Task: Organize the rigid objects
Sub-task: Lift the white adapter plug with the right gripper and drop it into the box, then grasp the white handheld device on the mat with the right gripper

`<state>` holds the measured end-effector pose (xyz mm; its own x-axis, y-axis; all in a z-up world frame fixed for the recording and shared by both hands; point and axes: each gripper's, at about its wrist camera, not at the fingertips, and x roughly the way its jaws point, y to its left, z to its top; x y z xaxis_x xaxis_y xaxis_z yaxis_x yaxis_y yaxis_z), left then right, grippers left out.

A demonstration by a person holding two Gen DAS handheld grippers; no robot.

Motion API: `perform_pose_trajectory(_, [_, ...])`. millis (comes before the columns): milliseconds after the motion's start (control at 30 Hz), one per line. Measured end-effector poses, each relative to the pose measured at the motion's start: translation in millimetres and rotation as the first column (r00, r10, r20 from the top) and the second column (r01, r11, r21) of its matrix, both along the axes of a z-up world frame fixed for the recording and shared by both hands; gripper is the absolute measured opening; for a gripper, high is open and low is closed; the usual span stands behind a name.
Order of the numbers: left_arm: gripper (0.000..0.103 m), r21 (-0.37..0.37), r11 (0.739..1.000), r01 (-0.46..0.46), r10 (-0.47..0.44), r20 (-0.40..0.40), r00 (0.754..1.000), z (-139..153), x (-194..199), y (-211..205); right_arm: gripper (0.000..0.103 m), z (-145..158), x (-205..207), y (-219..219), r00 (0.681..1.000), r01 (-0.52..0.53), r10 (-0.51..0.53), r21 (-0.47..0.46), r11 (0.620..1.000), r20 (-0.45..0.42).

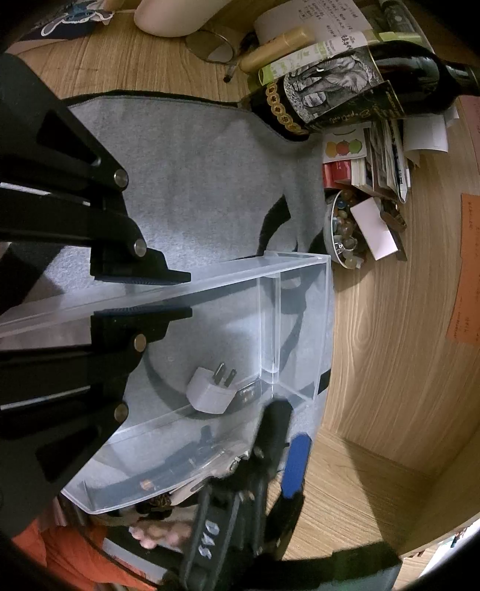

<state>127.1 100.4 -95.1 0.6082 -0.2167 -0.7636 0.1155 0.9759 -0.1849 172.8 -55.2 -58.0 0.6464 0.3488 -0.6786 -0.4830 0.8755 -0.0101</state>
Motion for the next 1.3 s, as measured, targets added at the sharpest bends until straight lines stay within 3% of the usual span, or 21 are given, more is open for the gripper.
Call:
perform_pose_trajectory(300, [0.010,0.000,1.000,0.001,-0.001,0.000,1.000,0,0,0,0.077,19,-8,-65,0.980,0.183,-0.180,-0.024,0.983,0.084])
perform_pose_trajectory(633, [0.010,-0.001,1.000,0.001,-0.001,-0.001,1.000,0,-1,0,0.077,-25,-16,-119,0.947,0.319,-0.321,-0.059,0.946,-0.024])
perform_pose_trajectory(833, [0.010,-0.002,1.000,0.000,0.000,0.001,1.000,0,-2,0,0.077,-62,-10,-139,0.923,0.340,-0.349,-0.081,0.937,-0.162])
perform_pose_trajectory(1067, [0.010,-0.004,1.000,-0.005,0.005,0.000,1.000,0,-2,0,0.076,-79,0,-140,0.916,0.320,-0.333,-0.092,0.943,-0.225])
perform_pose_trajectory(1167, [0.010,-0.001,1.000,-0.006,0.006,0.000,1.000,0,-2,-1,0.065,-85,8,-133,0.918,0.304,-0.321,-0.107,0.946,-0.230])
perform_pose_trajectory(1300, [0.010,-0.001,1.000,-0.009,0.009,-0.003,1.000,1,-2,-1,0.057,-88,15,-129,0.922,0.293,-0.305,-0.084,0.952,-0.237])
